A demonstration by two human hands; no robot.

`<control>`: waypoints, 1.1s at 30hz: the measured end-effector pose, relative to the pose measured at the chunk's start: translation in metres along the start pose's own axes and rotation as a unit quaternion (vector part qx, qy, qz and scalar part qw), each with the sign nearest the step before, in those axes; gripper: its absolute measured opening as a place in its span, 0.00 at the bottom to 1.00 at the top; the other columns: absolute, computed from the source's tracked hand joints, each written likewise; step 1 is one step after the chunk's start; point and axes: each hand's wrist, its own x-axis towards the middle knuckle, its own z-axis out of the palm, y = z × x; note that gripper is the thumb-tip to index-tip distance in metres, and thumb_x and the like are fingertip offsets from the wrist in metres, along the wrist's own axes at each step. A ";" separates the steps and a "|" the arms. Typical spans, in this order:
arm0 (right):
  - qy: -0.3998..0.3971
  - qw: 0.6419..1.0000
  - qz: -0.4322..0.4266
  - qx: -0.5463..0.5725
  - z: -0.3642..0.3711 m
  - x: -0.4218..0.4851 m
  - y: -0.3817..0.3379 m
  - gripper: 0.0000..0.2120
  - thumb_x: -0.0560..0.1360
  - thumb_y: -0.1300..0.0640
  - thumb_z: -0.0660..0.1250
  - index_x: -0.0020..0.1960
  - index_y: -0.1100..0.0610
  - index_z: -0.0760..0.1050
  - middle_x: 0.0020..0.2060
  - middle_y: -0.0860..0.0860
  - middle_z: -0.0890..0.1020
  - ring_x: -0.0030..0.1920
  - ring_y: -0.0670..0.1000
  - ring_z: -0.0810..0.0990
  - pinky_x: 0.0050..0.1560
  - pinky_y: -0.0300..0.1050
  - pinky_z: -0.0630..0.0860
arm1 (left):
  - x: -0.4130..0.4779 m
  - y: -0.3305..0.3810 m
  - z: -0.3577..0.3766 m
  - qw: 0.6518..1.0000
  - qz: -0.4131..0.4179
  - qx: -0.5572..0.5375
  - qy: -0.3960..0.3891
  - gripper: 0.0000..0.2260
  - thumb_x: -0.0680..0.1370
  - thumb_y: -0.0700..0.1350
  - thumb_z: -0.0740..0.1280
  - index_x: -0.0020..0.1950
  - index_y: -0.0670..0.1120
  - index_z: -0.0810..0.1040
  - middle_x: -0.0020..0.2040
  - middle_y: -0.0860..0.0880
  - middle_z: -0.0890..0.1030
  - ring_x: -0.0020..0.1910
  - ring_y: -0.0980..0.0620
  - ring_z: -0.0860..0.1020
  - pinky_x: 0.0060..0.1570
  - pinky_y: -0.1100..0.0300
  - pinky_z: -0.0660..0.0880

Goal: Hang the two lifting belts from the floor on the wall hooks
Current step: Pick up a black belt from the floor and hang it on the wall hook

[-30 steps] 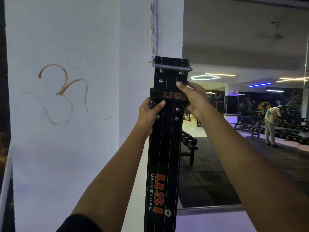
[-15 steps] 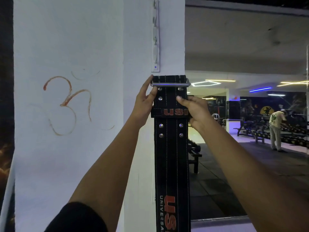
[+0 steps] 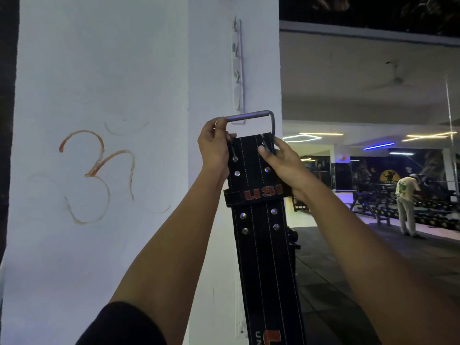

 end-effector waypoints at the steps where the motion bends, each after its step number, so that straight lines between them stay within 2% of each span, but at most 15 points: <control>1: -0.006 1.000 -0.004 0.011 0.000 0.005 -0.003 0.24 0.75 0.51 0.66 0.70 0.48 0.66 0.65 0.50 0.76 0.65 0.50 0.74 0.66 0.53 0.71 | 0.004 0.001 0.001 1.000 0.002 0.001 0.000 0.07 0.79 0.45 0.62 0.42 0.51 0.75 0.26 0.50 0.68 0.31 0.55 0.76 0.40 0.61 0.74; 4: -0.019 0.991 -0.014 0.130 -0.003 0.022 -0.011 0.15 0.76 0.64 0.61 0.59 0.50 0.75 0.54 0.48 0.80 0.55 0.49 0.77 0.47 0.47 0.76 | 0.021 0.001 0.004 1.000 0.004 0.011 0.000 0.06 0.79 0.45 0.62 0.42 0.51 0.75 0.25 0.51 0.68 0.30 0.54 0.76 0.42 0.58 0.74; 6: 0.009 0.982 -0.011 0.189 -0.001 0.038 -0.019 0.11 0.78 0.58 0.60 0.58 0.51 0.75 0.49 0.47 0.80 0.51 0.49 0.77 0.45 0.46 0.76 | 0.031 0.001 0.009 1.000 0.009 0.028 -0.006 0.05 0.79 0.45 0.63 0.43 0.50 0.76 0.25 0.51 0.68 0.30 0.54 0.76 0.41 0.59 0.74; 9: 0.084 0.981 -0.029 0.174 0.007 0.071 -0.024 0.16 0.78 0.48 0.60 0.61 0.54 0.75 0.48 0.49 0.82 0.55 0.52 0.78 0.55 0.49 0.75 | 0.047 -0.005 0.017 0.998 0.024 0.057 -0.010 0.05 0.79 0.47 0.62 0.45 0.49 0.76 0.27 0.50 0.68 0.32 0.54 0.76 0.45 0.58 0.74; 10: 0.098 0.980 -0.036 0.171 0.010 0.082 -0.026 0.15 0.79 0.48 0.60 0.59 0.55 0.75 0.45 0.49 0.83 0.52 0.52 0.79 0.54 0.49 0.76 | 0.054 -0.006 0.019 0.997 0.027 0.065 -0.007 0.05 0.79 0.47 0.63 0.46 0.48 0.76 0.28 0.50 0.68 0.32 0.54 0.77 0.43 0.57 0.74; 13: 0.101 0.977 -0.028 0.188 0.013 0.114 -0.029 0.14 0.79 0.51 0.60 0.60 0.57 0.75 0.40 0.50 0.82 0.36 0.50 0.79 0.34 0.41 0.77 | 0.082 -0.010 0.025 0.996 0.029 0.083 0.006 0.07 0.79 0.48 0.63 0.49 0.45 0.76 0.29 0.50 0.69 0.33 0.53 0.77 0.38 0.58 0.73; 14: 0.105 0.976 -0.023 0.191 0.014 0.124 -0.030 0.14 0.79 0.52 0.61 0.60 0.57 0.75 0.38 0.50 0.82 0.35 0.50 0.78 0.34 0.41 0.77 | 0.092 -0.011 0.028 0.995 0.031 0.090 0.008 0.08 0.79 0.48 0.63 0.49 0.44 0.76 0.30 0.50 0.69 0.33 0.53 0.77 0.39 0.57 0.73; 16: 0.112 0.973 -0.016 0.200 0.016 0.144 -0.031 0.12 0.78 0.52 0.62 0.57 0.57 0.76 0.36 0.50 0.81 0.37 0.51 0.77 0.42 0.47 0.78 | 0.109 -0.014 0.034 0.993 0.037 0.108 0.015 0.09 0.79 0.49 0.63 0.50 0.43 0.77 0.33 0.49 0.72 0.34 0.53 0.77 0.43 0.55 0.74; 18: 0.122 0.971 -0.013 0.204 0.019 0.161 -0.030 0.09 0.78 0.53 0.63 0.51 0.56 0.78 0.34 0.50 0.81 0.41 0.53 0.76 0.52 0.52 0.77 | 0.123 -0.021 0.039 0.991 0.045 0.119 0.031 0.13 0.78 0.49 0.63 0.54 0.41 0.77 0.39 0.47 0.75 0.33 0.53 0.77 0.41 0.56 0.75; 20: 0.135 0.970 -0.003 0.205 0.020 0.173 -0.024 0.07 0.77 0.53 0.64 0.50 0.56 0.78 0.33 0.51 0.80 0.45 0.53 0.76 0.59 0.53 0.76 | 0.132 -0.030 0.041 0.989 0.054 0.127 0.049 0.15 0.78 0.50 0.64 0.55 0.40 0.77 0.44 0.45 0.76 0.33 0.51 0.77 0.41 0.53 0.77; 23: 0.146 0.967 0.008 0.210 0.021 0.185 -0.012 0.05 0.75 0.54 0.67 0.42 0.54 0.78 0.33 0.51 0.81 0.46 0.53 0.78 0.63 0.56 0.75 | 0.140 -0.043 0.039 0.986 0.057 0.137 0.073 0.14 0.77 0.50 0.65 0.52 0.40 0.79 0.39 0.46 0.76 0.36 0.47 0.76 0.48 0.48 0.78; 26: 0.160 0.965 0.023 0.205 0.023 0.187 -0.001 0.07 0.74 0.55 0.68 0.39 0.54 0.79 0.32 0.49 0.81 0.45 0.52 0.79 0.60 0.53 0.77 | 0.139 -0.051 0.036 0.984 0.049 0.153 0.081 0.11 0.77 0.49 0.65 0.46 0.42 0.78 0.32 0.46 0.76 0.32 0.48 0.74 0.47 0.50 0.77; 29: 0.170 0.963 0.025 0.207 0.023 0.177 0.004 0.05 0.74 0.56 0.69 0.45 0.57 0.81 0.33 0.49 0.80 0.42 0.52 0.78 0.52 0.49 0.79 | 0.130 -0.050 0.031 0.983 0.043 0.152 0.092 0.07 0.76 0.47 0.67 0.46 0.44 0.77 0.32 0.46 0.77 0.29 0.50 0.74 0.47 0.50 0.78; 32: 0.159 0.959 0.053 0.229 0.020 0.159 0.008 0.06 0.73 0.59 0.70 0.37 0.56 0.77 0.32 0.52 0.78 0.30 0.54 0.76 0.30 0.47 0.77 | 0.119 -0.050 0.019 0.986 0.012 0.152 0.072 0.12 0.74 0.48 0.70 0.51 0.41 0.79 0.47 0.42 0.82 0.43 0.45 0.81 0.55 0.48 0.78; 33: 0.148 0.959 0.067 0.233 0.019 0.151 0.010 0.06 0.73 0.60 0.70 0.37 0.57 0.77 0.31 0.53 0.78 0.27 0.54 0.75 0.26 0.45 0.74 | 0.112 -0.052 0.013 0.985 0.000 0.161 0.055 0.13 0.74 0.48 0.70 0.53 0.40 0.79 0.49 0.43 0.82 0.46 0.45 0.81 0.54 0.49 0.78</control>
